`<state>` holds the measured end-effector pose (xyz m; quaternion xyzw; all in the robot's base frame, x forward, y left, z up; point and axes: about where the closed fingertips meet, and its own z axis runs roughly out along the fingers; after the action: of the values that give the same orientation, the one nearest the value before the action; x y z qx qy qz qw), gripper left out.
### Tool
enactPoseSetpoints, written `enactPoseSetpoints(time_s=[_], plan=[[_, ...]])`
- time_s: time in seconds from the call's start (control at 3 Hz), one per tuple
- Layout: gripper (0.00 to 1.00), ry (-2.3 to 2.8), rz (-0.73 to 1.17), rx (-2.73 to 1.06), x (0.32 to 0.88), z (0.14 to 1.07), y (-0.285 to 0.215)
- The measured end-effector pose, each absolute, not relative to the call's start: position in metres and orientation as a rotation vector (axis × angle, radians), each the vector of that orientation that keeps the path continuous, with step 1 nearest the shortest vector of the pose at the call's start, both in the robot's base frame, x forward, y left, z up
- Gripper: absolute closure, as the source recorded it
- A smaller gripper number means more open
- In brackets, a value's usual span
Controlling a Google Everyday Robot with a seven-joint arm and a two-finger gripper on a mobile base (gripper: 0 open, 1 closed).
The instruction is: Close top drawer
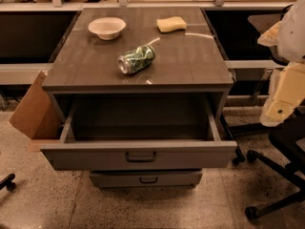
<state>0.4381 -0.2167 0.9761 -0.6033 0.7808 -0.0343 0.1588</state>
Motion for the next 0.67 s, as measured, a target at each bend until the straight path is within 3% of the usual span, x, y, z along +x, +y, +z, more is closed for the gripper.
enactPoseSetpoints(time_s=[0.67], plan=[[0.00,2.203,-0.055,-1.760,0.435,0.955,-0.207]])
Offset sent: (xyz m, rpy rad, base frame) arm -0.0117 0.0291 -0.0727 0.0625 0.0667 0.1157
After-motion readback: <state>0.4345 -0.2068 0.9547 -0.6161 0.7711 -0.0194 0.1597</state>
